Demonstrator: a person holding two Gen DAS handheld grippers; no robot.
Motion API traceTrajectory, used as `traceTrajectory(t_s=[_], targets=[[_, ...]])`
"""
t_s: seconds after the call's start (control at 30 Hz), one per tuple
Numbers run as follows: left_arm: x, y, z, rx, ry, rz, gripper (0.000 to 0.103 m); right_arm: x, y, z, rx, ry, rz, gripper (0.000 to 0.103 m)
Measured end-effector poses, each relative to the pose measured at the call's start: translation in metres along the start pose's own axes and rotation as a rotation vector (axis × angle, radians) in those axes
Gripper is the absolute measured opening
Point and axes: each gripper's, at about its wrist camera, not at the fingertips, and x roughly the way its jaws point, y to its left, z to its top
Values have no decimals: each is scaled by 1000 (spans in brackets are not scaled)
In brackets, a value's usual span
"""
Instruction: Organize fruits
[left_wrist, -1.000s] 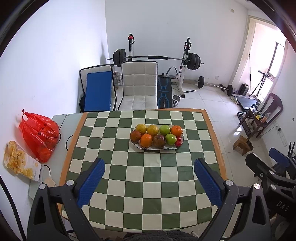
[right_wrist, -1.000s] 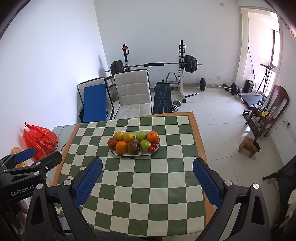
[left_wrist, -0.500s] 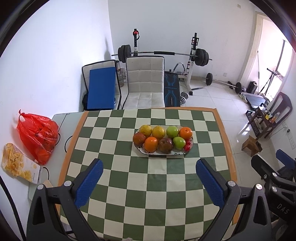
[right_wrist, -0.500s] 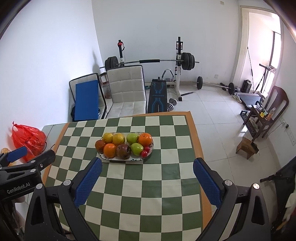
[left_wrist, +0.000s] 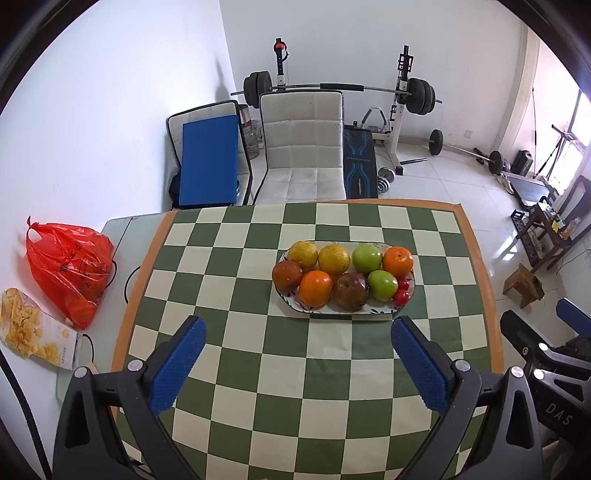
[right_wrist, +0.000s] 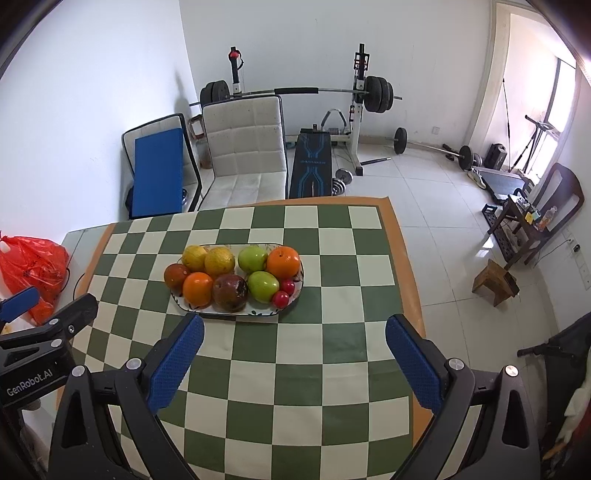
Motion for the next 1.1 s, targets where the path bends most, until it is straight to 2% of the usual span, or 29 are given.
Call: traceTrajectory(t_s=[0.27,1.1], targets=[[15,-3,4,8,9,8,103,20,-2,3,-7,15,-16,101],[21,3,1,-14,1,6,103,24,-3,4,-14,15,-14,101]])
